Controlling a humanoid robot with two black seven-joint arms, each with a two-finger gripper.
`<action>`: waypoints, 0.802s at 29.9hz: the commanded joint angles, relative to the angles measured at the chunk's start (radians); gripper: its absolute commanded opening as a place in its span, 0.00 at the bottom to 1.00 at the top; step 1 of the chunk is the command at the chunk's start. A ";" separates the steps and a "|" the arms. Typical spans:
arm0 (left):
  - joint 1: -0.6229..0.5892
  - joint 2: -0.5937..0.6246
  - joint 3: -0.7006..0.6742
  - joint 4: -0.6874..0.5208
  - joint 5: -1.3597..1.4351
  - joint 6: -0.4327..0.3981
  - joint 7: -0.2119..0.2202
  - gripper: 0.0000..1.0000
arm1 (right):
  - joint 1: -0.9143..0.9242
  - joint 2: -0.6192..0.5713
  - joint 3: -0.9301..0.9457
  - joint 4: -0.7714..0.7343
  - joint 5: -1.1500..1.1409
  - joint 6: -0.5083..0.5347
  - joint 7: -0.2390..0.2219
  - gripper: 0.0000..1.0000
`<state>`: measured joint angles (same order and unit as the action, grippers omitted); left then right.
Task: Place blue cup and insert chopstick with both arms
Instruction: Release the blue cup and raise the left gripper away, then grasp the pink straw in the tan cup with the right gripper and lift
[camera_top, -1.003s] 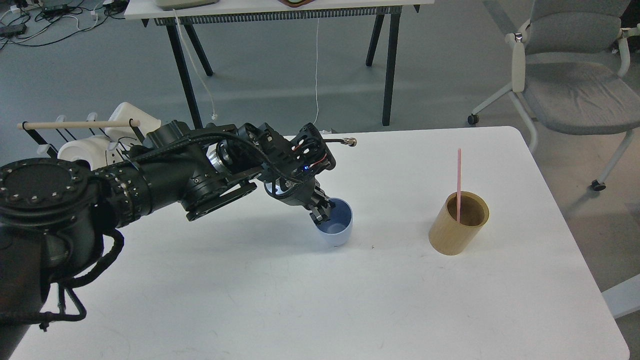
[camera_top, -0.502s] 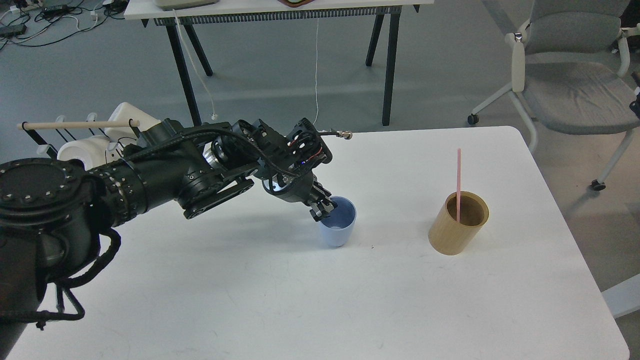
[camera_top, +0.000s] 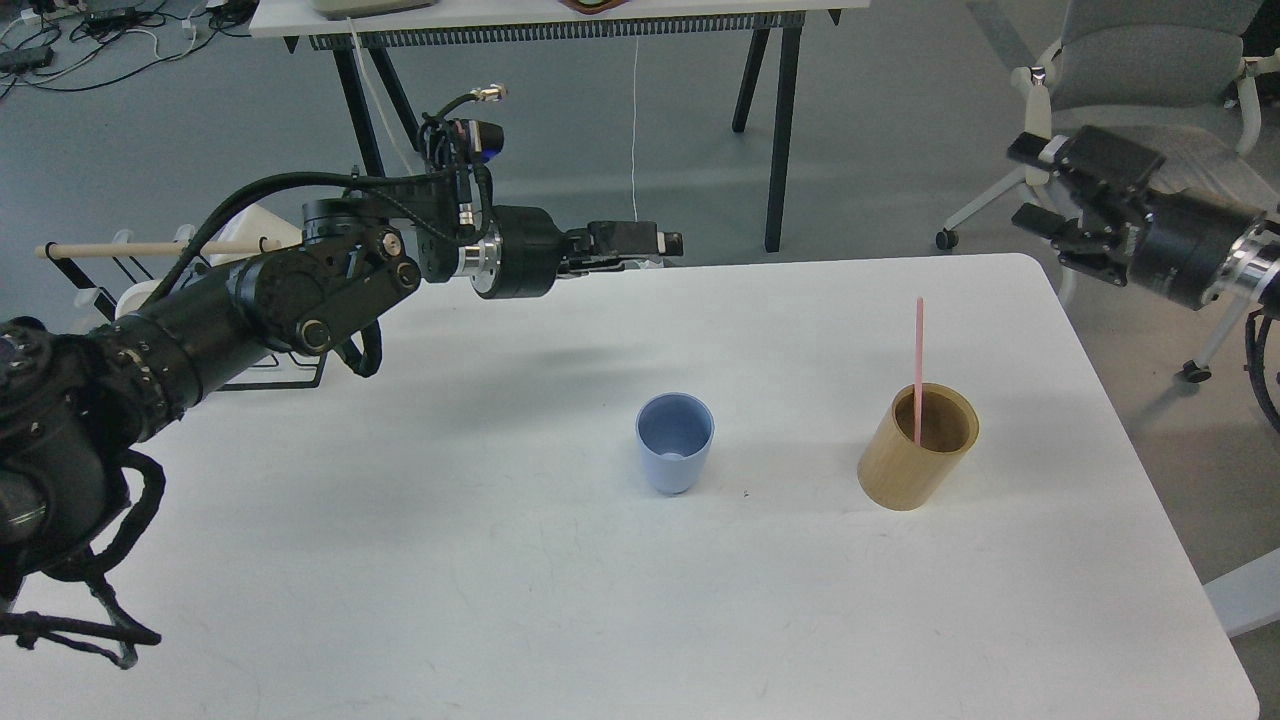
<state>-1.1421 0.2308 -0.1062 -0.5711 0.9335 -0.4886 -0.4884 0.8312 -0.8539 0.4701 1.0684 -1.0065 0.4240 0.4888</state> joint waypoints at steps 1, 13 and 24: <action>0.065 0.039 -0.096 -0.010 -0.172 0.000 0.000 0.99 | -0.029 -0.004 -0.028 0.094 -0.237 -0.166 0.000 0.96; 0.180 0.030 -0.247 -0.012 -0.203 0.000 0.000 0.99 | -0.046 0.004 -0.146 0.094 -0.451 -0.407 0.000 0.91; 0.196 0.028 -0.247 -0.012 -0.203 0.000 0.000 0.99 | -0.072 0.091 -0.151 0.025 -0.462 -0.412 0.000 0.58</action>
<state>-0.9499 0.2565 -0.3530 -0.5831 0.7301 -0.4887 -0.4888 0.7698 -0.7690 0.3194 1.0950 -1.4664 0.0123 0.4888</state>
